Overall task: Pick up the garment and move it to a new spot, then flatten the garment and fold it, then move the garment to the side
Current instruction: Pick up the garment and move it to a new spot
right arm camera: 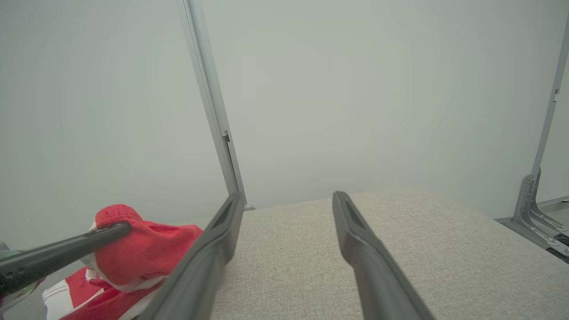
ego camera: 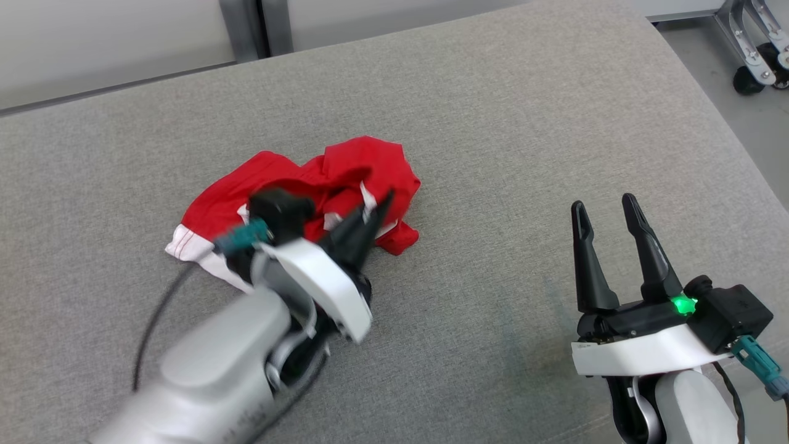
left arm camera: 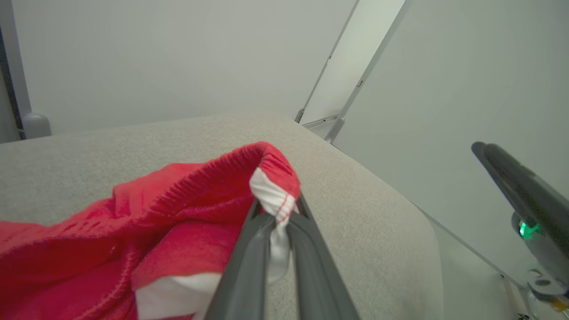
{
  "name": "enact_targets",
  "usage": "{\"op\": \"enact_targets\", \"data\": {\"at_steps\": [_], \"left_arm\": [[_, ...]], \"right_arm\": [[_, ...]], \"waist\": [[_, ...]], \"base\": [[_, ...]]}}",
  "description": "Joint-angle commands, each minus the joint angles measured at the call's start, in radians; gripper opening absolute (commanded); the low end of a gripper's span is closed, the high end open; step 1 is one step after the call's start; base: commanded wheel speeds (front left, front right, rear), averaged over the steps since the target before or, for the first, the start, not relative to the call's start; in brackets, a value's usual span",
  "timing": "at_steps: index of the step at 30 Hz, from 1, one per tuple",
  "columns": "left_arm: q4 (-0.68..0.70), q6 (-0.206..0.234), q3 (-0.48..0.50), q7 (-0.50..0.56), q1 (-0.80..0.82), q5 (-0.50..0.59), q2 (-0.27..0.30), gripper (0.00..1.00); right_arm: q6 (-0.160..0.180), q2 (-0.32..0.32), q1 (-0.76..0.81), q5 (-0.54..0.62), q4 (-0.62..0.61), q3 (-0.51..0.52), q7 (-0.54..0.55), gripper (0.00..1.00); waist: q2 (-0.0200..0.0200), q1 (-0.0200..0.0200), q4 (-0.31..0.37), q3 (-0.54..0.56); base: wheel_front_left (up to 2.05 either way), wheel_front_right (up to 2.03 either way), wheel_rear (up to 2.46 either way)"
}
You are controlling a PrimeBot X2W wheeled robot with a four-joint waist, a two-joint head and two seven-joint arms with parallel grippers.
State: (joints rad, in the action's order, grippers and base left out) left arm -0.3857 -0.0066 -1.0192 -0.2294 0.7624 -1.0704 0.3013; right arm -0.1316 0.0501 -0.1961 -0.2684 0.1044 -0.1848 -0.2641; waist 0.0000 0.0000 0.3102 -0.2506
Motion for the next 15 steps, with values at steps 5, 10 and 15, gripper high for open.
{"op": "enact_targets", "data": {"at_steps": [5,10,15], "left_arm": [[-0.116,-0.046,-0.032,-0.029,-0.094,0.015,-0.087,0.35],[-0.103,-0.057,0.101,-0.036,-0.171,0.11,-0.141,1.0],[0.012,-0.07,0.321,-0.035,-0.351,0.262,-0.164,1.0]], "right_arm": [[0.002,0.001,0.009,0.022,0.007,-0.003,-0.001,1.0],[0.002,0.001,0.034,0.058,0.027,-0.009,-0.001,1.0],[0.002,0.001,0.081,0.083,0.056,-0.018,-0.001,1.0]], "waist": [[0.0,0.0,-0.032,-0.003],[0.0,0.0,-0.098,0.053],[0.0,0.0,-0.191,0.146]], "base": [[0.0,0.0,0.0],[0.0,0.0,0.0],[0.0,0.0,0.0]]}}
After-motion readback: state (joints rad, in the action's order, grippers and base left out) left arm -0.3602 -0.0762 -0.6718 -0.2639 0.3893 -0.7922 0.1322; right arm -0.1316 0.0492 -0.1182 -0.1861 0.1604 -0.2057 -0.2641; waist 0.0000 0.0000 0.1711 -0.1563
